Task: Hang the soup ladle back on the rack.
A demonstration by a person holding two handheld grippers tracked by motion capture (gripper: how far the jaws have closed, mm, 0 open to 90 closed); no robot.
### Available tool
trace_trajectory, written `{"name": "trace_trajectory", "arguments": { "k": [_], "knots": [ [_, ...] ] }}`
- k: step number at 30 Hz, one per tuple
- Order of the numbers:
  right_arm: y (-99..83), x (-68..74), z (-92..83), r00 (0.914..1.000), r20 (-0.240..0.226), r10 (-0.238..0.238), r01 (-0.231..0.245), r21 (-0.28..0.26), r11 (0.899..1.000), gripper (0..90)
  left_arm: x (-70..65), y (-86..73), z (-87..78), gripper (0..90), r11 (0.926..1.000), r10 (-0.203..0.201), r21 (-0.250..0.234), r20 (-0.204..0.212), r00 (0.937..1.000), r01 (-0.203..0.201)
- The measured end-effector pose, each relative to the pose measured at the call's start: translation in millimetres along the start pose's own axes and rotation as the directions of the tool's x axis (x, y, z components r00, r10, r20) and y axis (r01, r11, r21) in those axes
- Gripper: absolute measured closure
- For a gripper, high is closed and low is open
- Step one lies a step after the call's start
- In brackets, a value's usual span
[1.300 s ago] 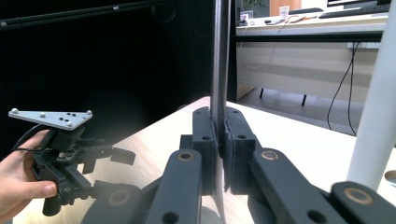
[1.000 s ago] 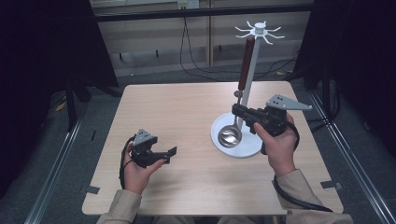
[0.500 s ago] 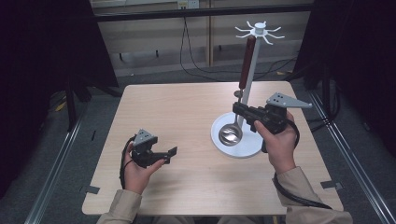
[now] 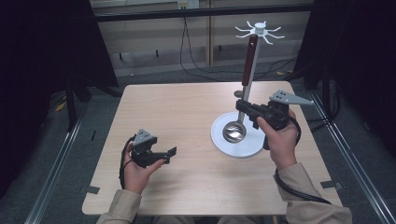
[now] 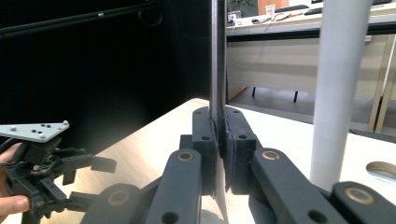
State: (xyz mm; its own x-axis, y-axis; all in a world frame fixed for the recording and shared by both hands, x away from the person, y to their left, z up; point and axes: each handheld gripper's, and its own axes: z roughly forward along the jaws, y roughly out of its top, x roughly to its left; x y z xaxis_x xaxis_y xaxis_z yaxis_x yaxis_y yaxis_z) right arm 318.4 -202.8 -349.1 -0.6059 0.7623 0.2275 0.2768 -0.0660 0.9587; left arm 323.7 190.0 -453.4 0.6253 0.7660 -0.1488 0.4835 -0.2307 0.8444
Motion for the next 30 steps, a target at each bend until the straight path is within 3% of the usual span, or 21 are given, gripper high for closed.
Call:
{"name": "trace_trajectory", "arguments": {
  "k": [8, 12, 21, 25, 30],
  "knots": [
    [-3.7, -3.3, 2.0, 0.9997, -0.019, 0.013, -0.013, -0.015, 1.000, 78.9, 0.9, -0.7, -0.1, 8.2, 1.0000, -0.004, 0.003, 0.006, 1.0000, 0.004],
    [-1.0, -0.1, 5.0, 0.9999, -0.009, -0.005, 0.005, -0.003, 1.000, 73.1, 0.6, -0.9, -0.5, 8.2, 1.0000, -0.005, 0.001, 0.006, 1.0000, 0.005],
    [-0.5, -1.5, 7.0, 1.0000, 0.000, -0.002, 0.002, -0.007, 1.000, 69.4, 1.9, -1.7, -2.8, 8.3, 1.0000, -0.008, -0.002, 0.004, 1.0000, 0.008],
    [-0.2, -1.7, 7.0, 0.9999, 0.007, -0.008, 0.008, -0.006, 1.000, 58.8, 2.1, -1.9, -2.3, 8.3, 1.0000, -0.005, 0.003, 0.006, 1.0000, 0.005],
    [1.0, -3.7, 6.6, 0.9995, 0.018, -0.026, 0.026, 0.001, 1.000, 56.8, 1.8, -2.4, -1.2, 8.3, 1.0000, -0.007, 0.005, 0.007, 0.9999, 0.007]
  ]
}}
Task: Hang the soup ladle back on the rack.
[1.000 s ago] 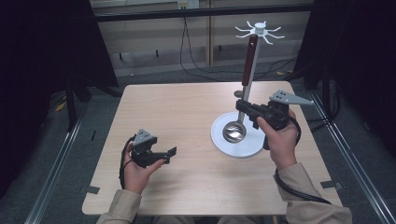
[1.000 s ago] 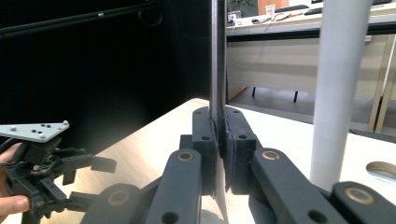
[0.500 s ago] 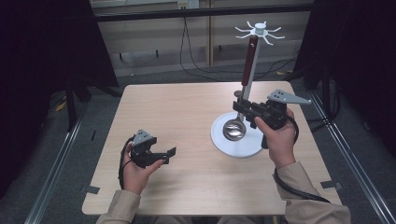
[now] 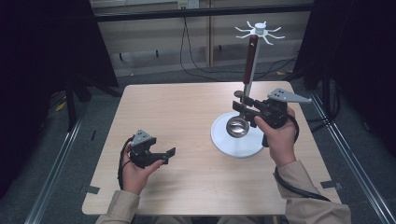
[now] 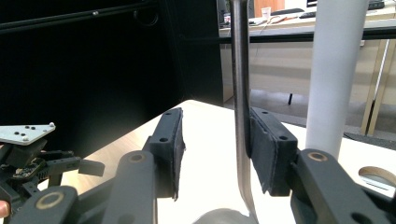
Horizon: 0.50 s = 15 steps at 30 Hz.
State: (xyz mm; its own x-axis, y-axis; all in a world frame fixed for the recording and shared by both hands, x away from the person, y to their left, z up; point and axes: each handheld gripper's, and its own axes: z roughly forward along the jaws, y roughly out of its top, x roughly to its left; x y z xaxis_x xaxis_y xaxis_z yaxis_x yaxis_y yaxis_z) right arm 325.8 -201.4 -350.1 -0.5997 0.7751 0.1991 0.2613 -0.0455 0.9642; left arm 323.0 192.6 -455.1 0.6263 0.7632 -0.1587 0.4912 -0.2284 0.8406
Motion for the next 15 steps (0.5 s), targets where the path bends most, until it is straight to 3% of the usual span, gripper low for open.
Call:
{"name": "trace_trajectory", "arguments": {
  "k": [15],
  "knots": [
    [0.2, 0.6, 2.8, 1.0000, 0.006, -0.002, 0.002, 0.000, 1.000, 51.1, 1.0, -0.8, 0.1, 8.3, 1.0000, 0.003, 0.006, -0.001, 1.0000, -0.003]
  ]
}}
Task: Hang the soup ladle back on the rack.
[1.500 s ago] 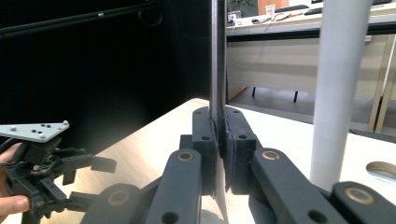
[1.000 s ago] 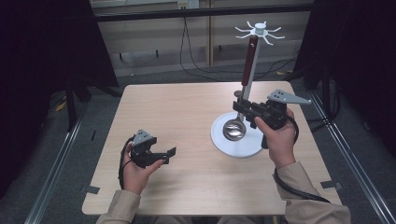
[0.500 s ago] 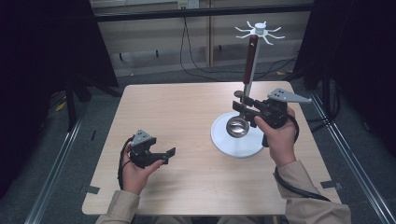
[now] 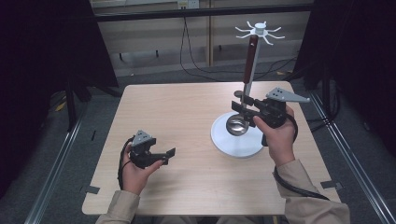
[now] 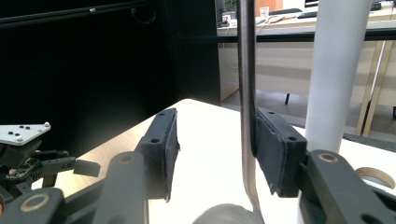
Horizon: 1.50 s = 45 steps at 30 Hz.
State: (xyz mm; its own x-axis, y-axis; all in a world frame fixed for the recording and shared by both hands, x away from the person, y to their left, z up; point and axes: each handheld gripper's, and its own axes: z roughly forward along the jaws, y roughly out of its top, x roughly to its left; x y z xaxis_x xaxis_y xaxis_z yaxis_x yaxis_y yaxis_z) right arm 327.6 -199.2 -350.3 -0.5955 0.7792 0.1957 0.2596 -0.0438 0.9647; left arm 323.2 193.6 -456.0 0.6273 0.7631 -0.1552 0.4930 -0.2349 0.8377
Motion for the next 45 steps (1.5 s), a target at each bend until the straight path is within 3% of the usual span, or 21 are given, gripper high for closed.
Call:
{"name": "trace_trajectory", "arguments": {
  "k": [13, 26, 31, 45],
  "knots": [
    [-4.3, -3.7, -9.6, 0.9995, 0.030, -0.005, 0.005, 0.011, 1.000, 42.8, -4.3, 2.9, 6.3, 7.9, 1.0000, 0.004, -0.002, 0.012, 0.9999, -0.004],
    [-13.5, -3.8, -15.8, 0.9988, 0.048, -0.001, 0.000, 0.014, 1.000, 40.1, -6.0, 5.7, 9.5, 6.5, 0.9999, 0.010, -0.010, 0.026, 0.9996, -0.009],
    [-17.5, -4.5, -23.3, 0.9991, 0.043, -0.004, 0.002, 0.030, 1.000, 33.7, -7.8, 4.9, 11.9, 6.2, 0.9999, 0.017, -0.001, 0.027, 0.9995, -0.017],
    [-54.3, -14.3, -55.4, 0.9979, 0.059, -0.027, 0.021, 0.104, 0.994, 17.1, -9.5, 1.5, 11.9, 4.1, 0.9999, 0.015, 0.001, 0.006, 0.9999, -0.015]
  ]
}}
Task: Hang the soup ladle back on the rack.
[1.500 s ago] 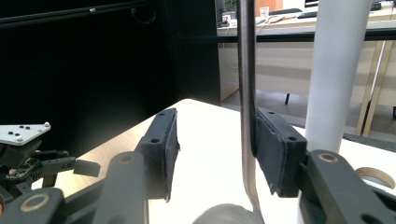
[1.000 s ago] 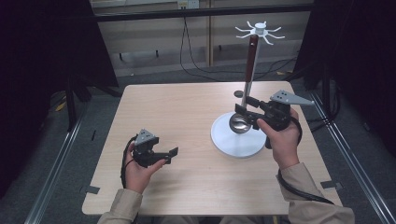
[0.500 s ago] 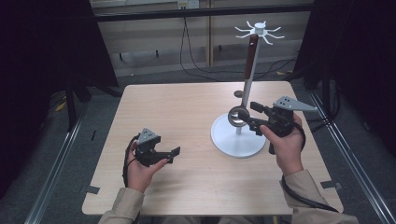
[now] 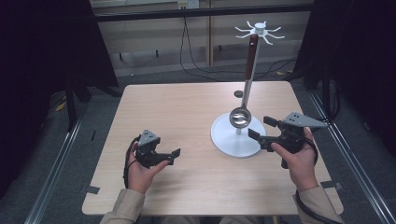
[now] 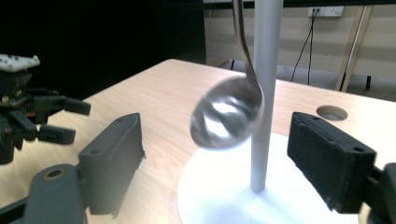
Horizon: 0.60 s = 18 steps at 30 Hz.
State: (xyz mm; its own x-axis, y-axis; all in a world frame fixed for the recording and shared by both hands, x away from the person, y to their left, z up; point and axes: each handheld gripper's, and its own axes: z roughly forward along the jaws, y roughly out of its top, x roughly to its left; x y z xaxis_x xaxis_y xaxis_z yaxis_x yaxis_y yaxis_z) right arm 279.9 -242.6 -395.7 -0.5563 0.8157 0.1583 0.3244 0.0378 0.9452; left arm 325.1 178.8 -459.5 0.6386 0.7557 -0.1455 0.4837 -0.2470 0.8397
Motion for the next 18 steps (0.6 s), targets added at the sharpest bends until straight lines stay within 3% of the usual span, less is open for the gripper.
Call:
{"name": "trace_trajectory", "arguments": {
  "k": [8, 18],
  "knots": [
    [-18.4, -3.4, -6.2, 1.0000, 0.003, -0.005, 0.005, 0.027, 1.000, 14.6, 1.0, -1.0, -0.7, 2.7, 0.9999, 0.015, 0.005, -0.001, 0.9999, -0.015],
    [-40.5, -8.4, -9.2, 1.0000, 0.003, 0.001, -0.001, 0.066, 0.998, 12.6, 0.5, -1.4, -1.1, 1.9, 1.0000, 0.002, -0.007, 0.006, 1.0000, -0.002]
  ]
}}
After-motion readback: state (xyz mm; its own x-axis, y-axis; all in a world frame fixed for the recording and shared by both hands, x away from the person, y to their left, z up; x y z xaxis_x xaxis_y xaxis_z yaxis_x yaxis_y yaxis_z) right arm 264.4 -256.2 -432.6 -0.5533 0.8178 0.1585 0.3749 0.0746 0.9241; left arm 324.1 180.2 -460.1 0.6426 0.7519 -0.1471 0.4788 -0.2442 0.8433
